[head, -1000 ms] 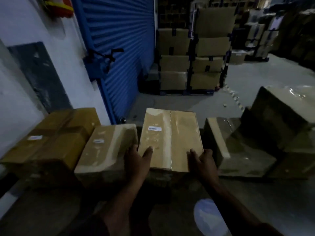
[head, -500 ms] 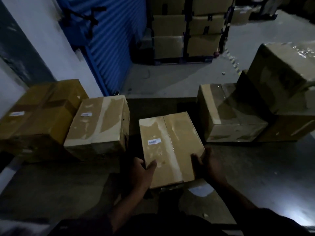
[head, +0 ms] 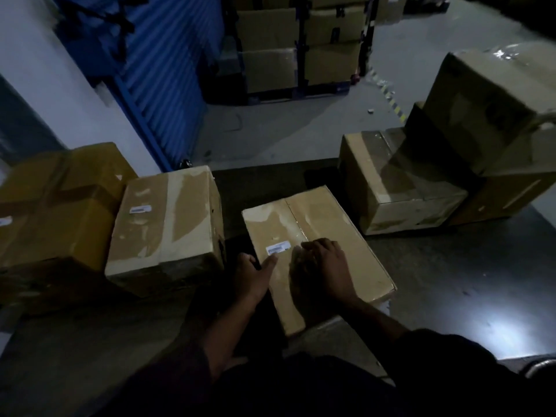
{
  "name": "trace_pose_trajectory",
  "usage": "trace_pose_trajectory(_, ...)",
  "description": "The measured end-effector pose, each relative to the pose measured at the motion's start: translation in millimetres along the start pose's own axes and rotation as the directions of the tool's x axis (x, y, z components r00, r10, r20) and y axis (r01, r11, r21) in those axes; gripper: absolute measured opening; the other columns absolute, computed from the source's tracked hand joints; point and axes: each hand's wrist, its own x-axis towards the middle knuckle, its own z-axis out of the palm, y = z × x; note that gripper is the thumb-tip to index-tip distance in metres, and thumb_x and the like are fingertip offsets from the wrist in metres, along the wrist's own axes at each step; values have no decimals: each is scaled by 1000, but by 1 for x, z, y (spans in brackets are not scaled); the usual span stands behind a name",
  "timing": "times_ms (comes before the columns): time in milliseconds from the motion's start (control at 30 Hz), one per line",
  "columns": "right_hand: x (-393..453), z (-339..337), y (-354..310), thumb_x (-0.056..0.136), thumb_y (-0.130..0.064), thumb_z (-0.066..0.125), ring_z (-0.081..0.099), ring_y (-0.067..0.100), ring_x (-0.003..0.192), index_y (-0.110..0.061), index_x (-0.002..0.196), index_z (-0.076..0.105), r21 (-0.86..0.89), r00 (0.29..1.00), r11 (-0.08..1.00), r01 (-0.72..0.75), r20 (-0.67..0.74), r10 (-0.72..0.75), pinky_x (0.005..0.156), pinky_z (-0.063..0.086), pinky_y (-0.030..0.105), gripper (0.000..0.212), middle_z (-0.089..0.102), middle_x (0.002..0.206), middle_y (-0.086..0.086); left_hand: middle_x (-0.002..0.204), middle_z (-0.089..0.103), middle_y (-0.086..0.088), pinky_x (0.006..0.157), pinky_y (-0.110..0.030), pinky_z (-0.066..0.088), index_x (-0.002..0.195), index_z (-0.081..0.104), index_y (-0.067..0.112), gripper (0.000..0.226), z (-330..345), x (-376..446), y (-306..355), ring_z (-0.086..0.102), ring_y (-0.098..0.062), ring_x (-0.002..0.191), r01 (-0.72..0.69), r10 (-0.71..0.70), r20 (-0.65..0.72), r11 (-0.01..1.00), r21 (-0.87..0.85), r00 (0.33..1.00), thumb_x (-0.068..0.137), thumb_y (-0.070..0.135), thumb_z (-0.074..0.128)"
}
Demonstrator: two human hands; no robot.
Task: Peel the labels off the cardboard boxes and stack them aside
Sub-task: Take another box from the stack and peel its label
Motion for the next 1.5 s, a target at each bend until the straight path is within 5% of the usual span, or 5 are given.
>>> trace_pose_trajectory(267, 11, 11, -28, 92, -33, 58, 50, 24, 108, -33, 128, 59, -17, 982, 985, -173, -84, 171, 83, 28, 33, 36, 56, 116, 2, 118, 68, 1, 89, -37, 53, 129, 58, 20, 71, -15, 41, -13, 65, -18, 101, 85, -38, 381, 991, -108, 924, 78, 69, 66)
trace_pose_trajectory(400, 17, 18, -37, 94, -35, 53, 47, 21, 108, -40, 129, 57, -48, 974, 976, -211, -95, 206, 80, 18, 31, 35, 54, 112, 0, 114, 55, 4, 86, -31, 42, 125, 48, 23, 50, -17, 41, -10, 53, -16, 101, 138, -58, 461, 980, -142, 885, 89, 55, 63)
trace_pose_trajectory(767, 33, 24, -29, 87, -33, 64, 51, 20, 104, -34, 106, 69, 38, 962, 968, -248, -109, 251, 84, 27, 36, 20, 58, 103, -2, 156, 36, -8, 114, -48, 37, 155, 25, 12, 125, -24, 56, -19, 41, -32, 138, 157, -45, 562, 976, -153, 826, 62, 85, 67)
trace_pose_trajectory(967, 35, 25, -31, 88, -31, 63, 48, 19, 101, -33, 100, 67, 9, 969, 976, -219, -117, 218, 81, 24, 35, 13, 55, 100, -4, 135, 61, -5, 105, -47, 47, 140, 49, 17, 118, -19, 64, -30, 61, -25, 118, 128, -10, 560, 977, -171, 828, 50, 90, 69)
trace_pose_trajectory(1500, 38, 33, -24, 87, -37, 62, 50, 20, 99, -33, 98, 66, -23, 971, 977, -212, -114, 208, 84, 31, 40, 12, 55, 100, -5, 126, 65, -4, 103, -49, 49, 135, 52, 19, 111, -27, 45, -15, 62, -25, 114, 134, -2, 535, 969, -208, 845, 50, 89, 69)
